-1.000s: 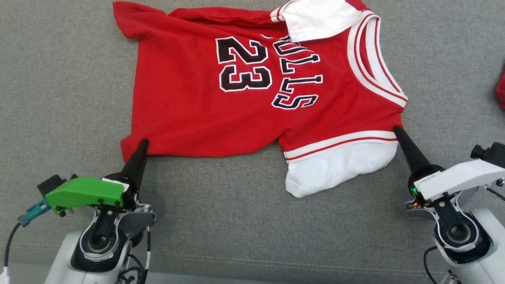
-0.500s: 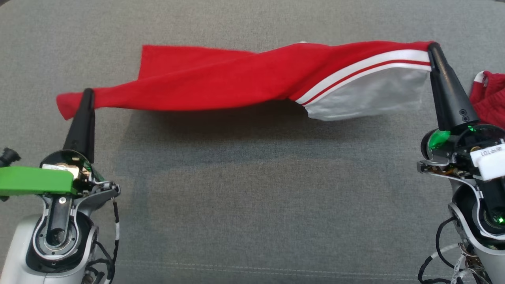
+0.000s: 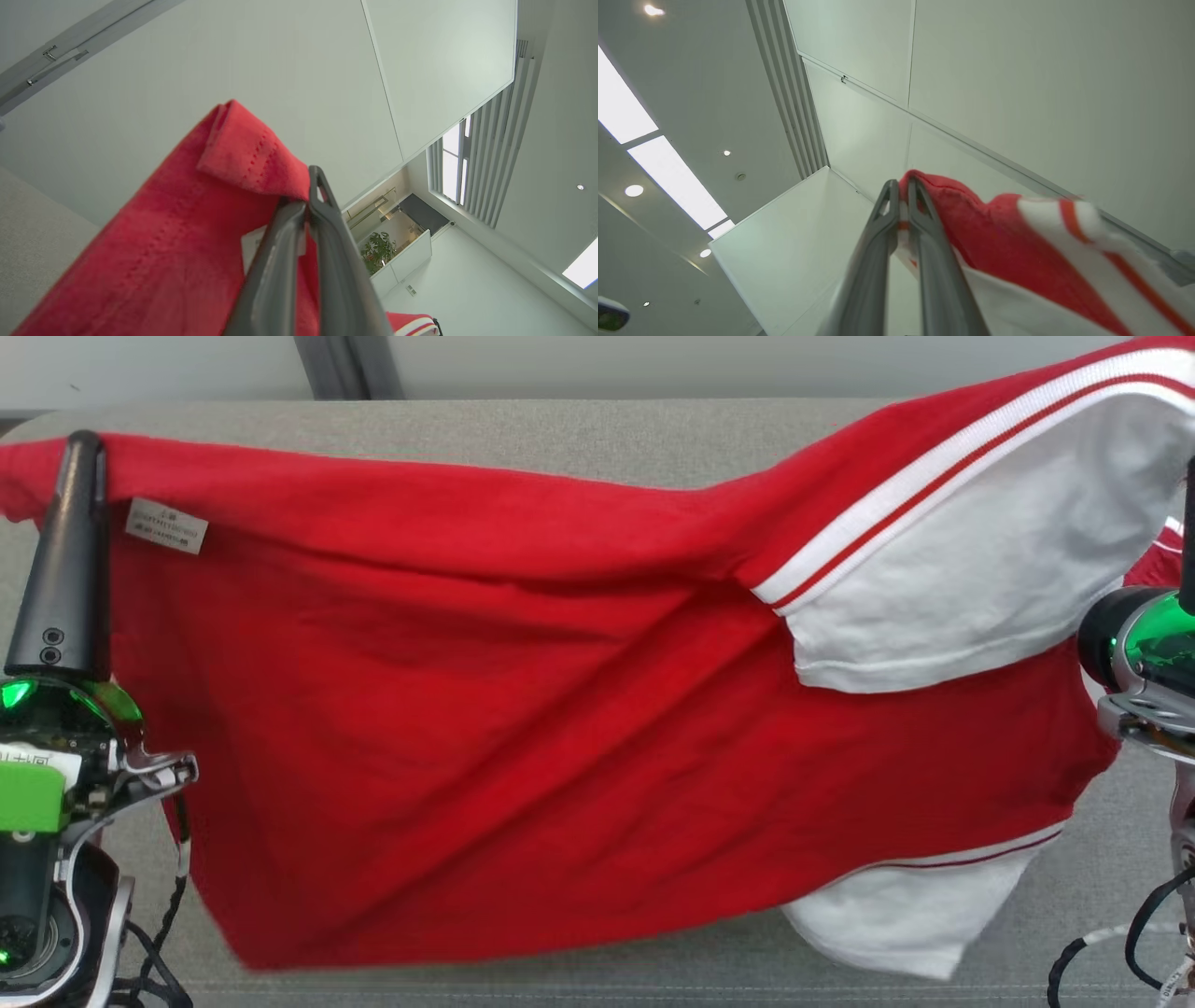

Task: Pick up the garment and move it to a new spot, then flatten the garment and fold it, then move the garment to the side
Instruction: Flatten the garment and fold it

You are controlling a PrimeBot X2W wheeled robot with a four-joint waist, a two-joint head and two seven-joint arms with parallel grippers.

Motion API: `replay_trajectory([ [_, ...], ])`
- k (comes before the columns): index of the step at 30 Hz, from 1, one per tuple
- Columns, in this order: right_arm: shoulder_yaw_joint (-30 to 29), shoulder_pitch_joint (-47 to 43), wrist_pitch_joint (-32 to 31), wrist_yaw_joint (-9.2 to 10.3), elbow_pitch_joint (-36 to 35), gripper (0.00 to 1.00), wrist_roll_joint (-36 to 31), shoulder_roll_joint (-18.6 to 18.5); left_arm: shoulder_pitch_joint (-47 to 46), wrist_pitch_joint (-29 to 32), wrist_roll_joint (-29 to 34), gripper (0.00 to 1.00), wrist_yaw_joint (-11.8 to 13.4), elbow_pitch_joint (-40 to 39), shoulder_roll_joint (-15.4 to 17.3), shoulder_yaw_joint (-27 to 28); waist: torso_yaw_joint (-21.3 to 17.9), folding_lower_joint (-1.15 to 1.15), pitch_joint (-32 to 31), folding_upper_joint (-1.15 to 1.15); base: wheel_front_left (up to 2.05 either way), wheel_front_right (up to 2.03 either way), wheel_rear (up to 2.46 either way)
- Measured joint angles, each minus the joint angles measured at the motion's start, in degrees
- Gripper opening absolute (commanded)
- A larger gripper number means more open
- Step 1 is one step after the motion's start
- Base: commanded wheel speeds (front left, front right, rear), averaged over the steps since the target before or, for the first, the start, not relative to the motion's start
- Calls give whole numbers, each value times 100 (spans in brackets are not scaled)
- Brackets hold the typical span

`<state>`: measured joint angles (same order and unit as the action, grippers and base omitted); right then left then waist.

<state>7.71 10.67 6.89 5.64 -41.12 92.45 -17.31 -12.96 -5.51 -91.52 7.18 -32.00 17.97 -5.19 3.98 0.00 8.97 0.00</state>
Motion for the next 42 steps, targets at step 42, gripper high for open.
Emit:
replay_trajectory([
  [42,46,3645,-241,201,4723,0,412,8,-3630,64,485,0,-92,4063,-1032,-811,451,2,2642,0,0,0,0],
])
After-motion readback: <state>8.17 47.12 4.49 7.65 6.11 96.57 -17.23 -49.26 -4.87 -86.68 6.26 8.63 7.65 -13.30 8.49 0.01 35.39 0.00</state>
